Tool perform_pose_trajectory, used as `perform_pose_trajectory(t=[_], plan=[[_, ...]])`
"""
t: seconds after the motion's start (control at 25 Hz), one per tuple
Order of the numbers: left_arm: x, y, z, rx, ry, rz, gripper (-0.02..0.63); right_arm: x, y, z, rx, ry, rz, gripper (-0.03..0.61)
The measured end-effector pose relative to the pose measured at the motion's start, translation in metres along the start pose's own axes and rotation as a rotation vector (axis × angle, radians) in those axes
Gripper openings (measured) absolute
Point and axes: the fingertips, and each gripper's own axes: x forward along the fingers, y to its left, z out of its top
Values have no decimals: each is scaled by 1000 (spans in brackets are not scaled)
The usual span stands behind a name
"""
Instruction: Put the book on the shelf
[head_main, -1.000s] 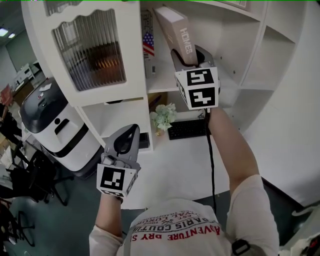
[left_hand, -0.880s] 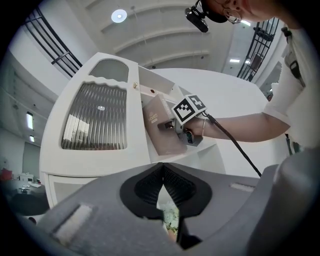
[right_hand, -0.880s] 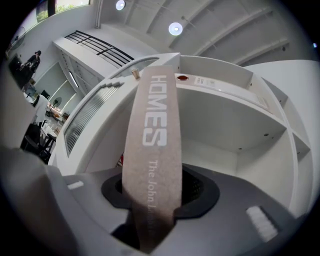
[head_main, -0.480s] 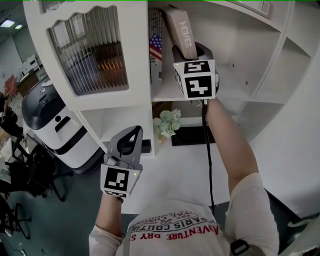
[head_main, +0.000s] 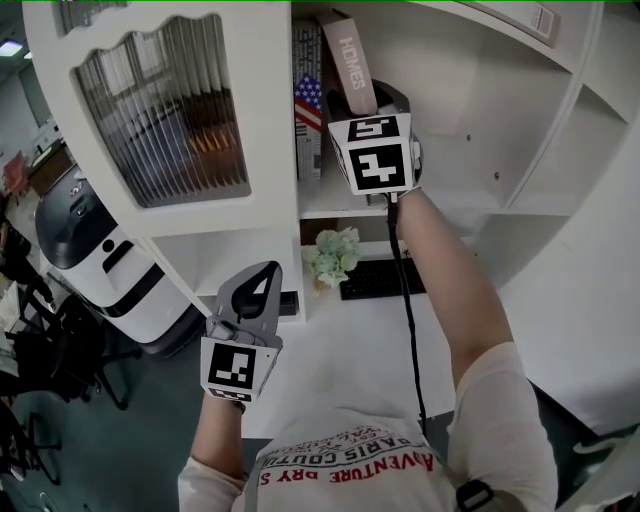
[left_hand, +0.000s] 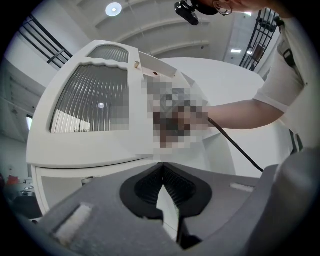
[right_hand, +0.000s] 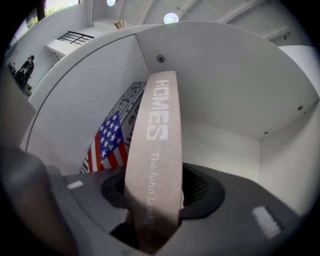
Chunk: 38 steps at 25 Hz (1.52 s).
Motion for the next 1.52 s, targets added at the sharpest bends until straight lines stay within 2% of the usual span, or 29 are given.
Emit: perform_pose_trajectory(t=[0.28, 0.44, 0.72, 0.88, 0.96, 1.12, 1.28, 1.52], plan=[[1, 12, -2, -23, -4, 8, 6, 14, -1, -7, 3, -11, 35, 224], [4, 14, 1, -23, -13, 1, 6, 12, -1, -13, 33, -18, 57, 298], [-5, 5, 2, -39, -12, -15, 6, -41, 1, 6, 45, -133, 41, 310], [-12, -2, 4, -43, -18, -24, 6, -80, 10, 9, 19, -149, 46, 303], [-16, -4, 7, -40, -26, -25, 6, -97, 15, 7, 32, -152, 57, 272], [-32, -11, 13, -38, -29, -33, 6, -140, 23, 4, 82, -194, 57, 93], [-50, -14, 17, -54, -21, -33, 6, -173, 44, -15, 89, -199, 94, 0], [-68, -17, 11, -64, -6, -39, 6, -207, 72, -54, 144, -162, 153, 0]])
